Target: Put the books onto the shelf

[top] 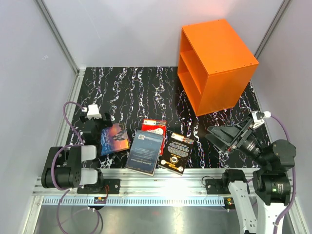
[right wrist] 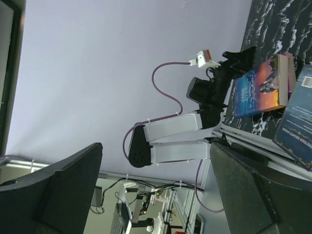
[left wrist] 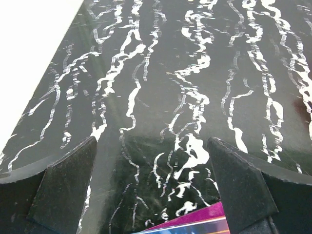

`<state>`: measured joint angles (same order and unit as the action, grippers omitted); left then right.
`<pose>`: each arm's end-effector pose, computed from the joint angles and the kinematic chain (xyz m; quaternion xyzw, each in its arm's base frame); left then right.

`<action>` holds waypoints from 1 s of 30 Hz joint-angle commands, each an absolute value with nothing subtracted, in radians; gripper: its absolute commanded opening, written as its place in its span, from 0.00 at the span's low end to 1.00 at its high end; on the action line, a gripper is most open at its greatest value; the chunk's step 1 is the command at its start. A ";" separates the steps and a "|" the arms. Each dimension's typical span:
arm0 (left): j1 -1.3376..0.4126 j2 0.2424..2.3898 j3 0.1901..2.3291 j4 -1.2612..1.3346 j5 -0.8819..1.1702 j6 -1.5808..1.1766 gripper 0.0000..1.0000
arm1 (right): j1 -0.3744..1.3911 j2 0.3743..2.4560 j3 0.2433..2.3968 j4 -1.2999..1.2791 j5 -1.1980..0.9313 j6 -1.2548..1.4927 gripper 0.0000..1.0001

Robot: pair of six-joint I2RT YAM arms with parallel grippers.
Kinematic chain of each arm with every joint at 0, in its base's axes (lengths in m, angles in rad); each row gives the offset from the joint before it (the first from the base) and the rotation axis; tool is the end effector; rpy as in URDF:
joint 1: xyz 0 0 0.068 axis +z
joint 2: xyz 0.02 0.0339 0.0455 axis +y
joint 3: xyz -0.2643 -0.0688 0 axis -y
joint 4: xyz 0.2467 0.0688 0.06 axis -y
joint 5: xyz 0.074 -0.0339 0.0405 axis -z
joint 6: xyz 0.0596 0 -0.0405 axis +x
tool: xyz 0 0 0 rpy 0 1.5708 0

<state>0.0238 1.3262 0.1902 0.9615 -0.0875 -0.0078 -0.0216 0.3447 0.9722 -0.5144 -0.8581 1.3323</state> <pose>0.2455 0.0111 0.1483 -0.0402 0.7648 0.0386 0.6419 0.0489 0.0440 0.4090 0.1375 0.6665 0.6331 0.3689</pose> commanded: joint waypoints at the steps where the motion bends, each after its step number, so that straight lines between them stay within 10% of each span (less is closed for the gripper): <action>1: 0.002 1.272 0.245 1.019 -0.266 -0.026 0.99 | -0.021 0.409 1.104 -0.805 -0.767 1.191 1.00; 6: -0.031 1.163 0.564 0.296 -0.499 -0.204 0.99 | -0.021 0.448 1.050 -0.768 -0.776 1.205 1.00; 13: -0.020 0.941 0.778 -0.106 -0.133 -0.468 0.99 | -0.021 0.327 0.651 -0.244 -0.819 1.617 1.00; 20: 0.032 0.909 0.791 -0.286 0.141 -0.738 0.99 | -0.021 0.581 0.966 -0.759 -0.666 1.051 1.00; 30: -0.319 1.108 0.902 -0.879 -0.253 -0.844 0.99 | -0.006 0.728 0.935 -0.882 -0.658 0.895 1.00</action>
<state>-0.2497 1.1187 0.8646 -0.6449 -0.0978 -0.6960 -0.0174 0.6876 0.8413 -0.7582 -0.7094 1.0477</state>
